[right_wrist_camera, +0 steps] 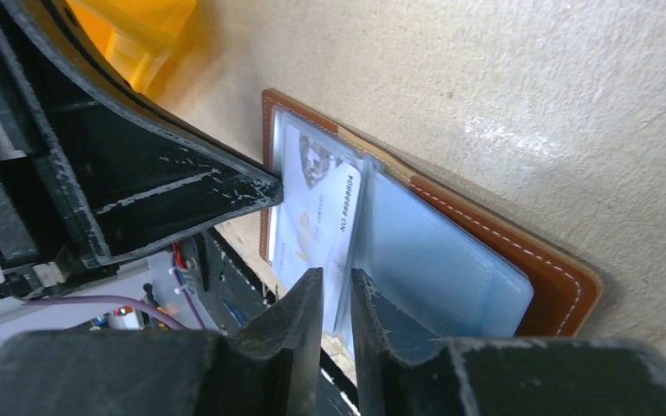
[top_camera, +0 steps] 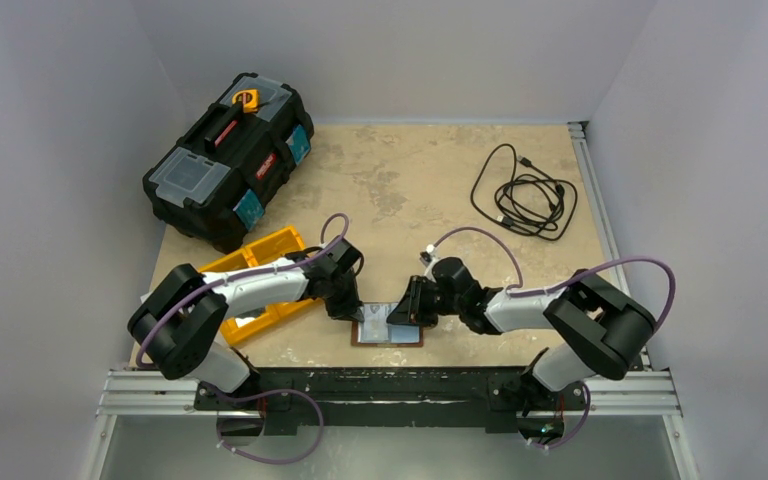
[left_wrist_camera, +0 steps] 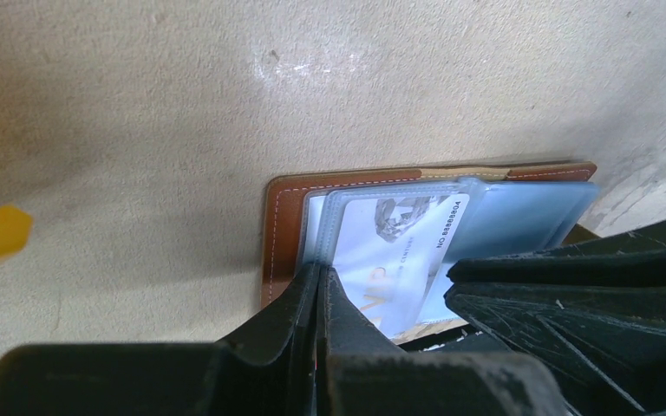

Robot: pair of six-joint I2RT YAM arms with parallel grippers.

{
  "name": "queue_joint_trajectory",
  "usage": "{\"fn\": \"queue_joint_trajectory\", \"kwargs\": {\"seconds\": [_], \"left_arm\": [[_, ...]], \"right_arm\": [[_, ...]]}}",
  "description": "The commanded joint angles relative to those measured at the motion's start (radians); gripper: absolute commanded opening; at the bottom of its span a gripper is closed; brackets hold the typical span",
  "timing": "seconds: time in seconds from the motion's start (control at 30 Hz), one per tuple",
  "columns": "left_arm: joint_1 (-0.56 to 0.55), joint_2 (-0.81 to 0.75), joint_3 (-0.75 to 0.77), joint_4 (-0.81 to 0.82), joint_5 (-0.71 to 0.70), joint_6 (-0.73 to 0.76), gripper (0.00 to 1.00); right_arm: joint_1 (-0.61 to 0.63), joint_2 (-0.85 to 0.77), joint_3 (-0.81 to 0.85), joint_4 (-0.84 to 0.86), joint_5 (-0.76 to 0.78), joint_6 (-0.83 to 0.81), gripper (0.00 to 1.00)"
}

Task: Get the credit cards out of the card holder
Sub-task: Remove the credit card from the card holder.

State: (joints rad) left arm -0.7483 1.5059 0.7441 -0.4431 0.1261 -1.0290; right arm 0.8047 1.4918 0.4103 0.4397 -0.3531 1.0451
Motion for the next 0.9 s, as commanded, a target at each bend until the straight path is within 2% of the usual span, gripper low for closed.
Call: {"fn": "queue_joint_trajectory", "kwargs": {"seconds": [0.0, 0.4, 0.53, 0.67, 0.87], "left_arm": [[0.003, 0.052, -0.072, -0.070, -0.148, 0.052, 0.00], [-0.011, 0.059, -0.075, -0.046, -0.131, 0.036, 0.00], [-0.019, 0.061, -0.075, -0.035, -0.131, 0.032, 0.00], [-0.023, 0.040, -0.079, -0.039, -0.131, 0.035, 0.00], [-0.023, -0.025, -0.074, -0.079, -0.140, 0.068, 0.00]], "right_arm": [[0.002, 0.031, 0.001, 0.054, -0.019, -0.006, 0.21], [0.017, 0.123, -0.008, 0.176, -0.078, 0.040, 0.19], [0.019, 0.146, -0.009, 0.195, -0.086, 0.047, 0.15], [0.019, 0.125, -0.015, 0.178, -0.074, 0.052, 0.01], [0.019, 0.038, -0.032, 0.079, 0.014, 0.045, 0.00]]}}
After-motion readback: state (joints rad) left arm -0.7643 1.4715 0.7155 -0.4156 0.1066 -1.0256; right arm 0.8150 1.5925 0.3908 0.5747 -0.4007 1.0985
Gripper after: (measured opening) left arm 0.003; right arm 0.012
